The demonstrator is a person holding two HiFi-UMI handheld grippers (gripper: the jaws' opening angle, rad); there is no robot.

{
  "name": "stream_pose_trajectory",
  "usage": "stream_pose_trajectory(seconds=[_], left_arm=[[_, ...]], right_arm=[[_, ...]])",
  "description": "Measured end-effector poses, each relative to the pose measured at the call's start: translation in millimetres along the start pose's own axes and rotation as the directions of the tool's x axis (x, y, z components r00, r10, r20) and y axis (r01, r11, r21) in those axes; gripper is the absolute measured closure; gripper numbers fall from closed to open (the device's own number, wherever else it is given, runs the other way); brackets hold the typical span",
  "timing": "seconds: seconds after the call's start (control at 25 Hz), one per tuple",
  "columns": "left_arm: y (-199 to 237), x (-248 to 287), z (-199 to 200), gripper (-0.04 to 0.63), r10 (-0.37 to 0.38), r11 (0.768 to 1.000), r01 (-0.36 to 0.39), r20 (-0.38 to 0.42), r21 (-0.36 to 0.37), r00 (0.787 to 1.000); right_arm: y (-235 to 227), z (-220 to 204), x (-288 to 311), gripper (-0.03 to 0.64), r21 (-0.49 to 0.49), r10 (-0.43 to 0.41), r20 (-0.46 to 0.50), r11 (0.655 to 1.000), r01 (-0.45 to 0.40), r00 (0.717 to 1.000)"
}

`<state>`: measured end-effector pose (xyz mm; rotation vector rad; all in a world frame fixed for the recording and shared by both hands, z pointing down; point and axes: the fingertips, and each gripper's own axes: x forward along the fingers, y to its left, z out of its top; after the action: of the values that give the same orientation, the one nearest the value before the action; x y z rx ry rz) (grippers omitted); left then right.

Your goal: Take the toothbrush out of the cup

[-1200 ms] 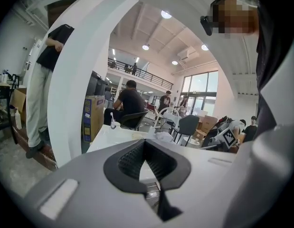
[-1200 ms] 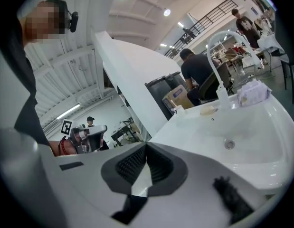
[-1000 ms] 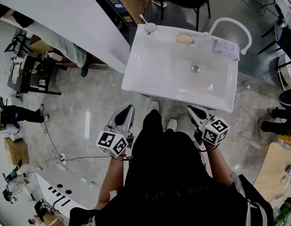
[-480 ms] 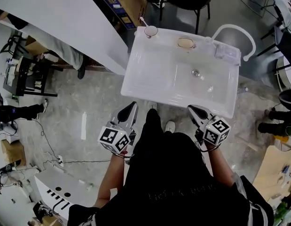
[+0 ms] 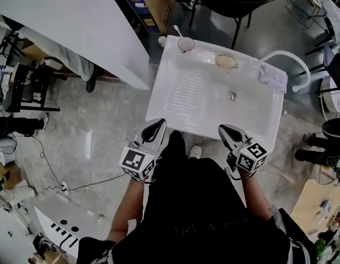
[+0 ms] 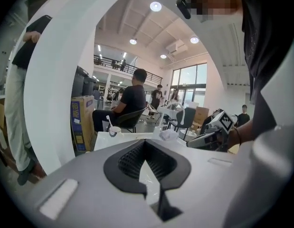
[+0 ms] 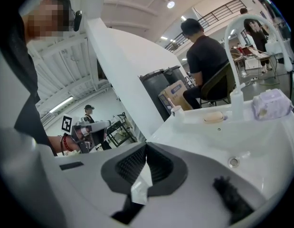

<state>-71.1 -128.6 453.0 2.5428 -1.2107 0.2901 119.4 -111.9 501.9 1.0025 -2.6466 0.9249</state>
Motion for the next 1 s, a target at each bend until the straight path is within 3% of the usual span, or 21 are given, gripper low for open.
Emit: stream_pose_trajectory(seconds=[0.4,0.68,1.0], left_arm=[[71,28,16,0.586,-0.070,0.996,0.071,0.021,-0.058,0.997],[133,37,28,0.586,-0.080,0.993,0.081,0.024,-0.086,0.997],[147,55,34,0.586,-0.093,0.990,0.095,0.021,-0.108,0.995]], right_arm=[[-6,42,72,0.604,0.000,-0.049,-0.017,0.999,0.049,0.999],[1,66,122,0.604,0.000,-0.058,-0.011,0.998,0.058,0.998],[-16,98,154,0.604,-0.084,-0.059,-0.022,0.995,0.057,0.998]])
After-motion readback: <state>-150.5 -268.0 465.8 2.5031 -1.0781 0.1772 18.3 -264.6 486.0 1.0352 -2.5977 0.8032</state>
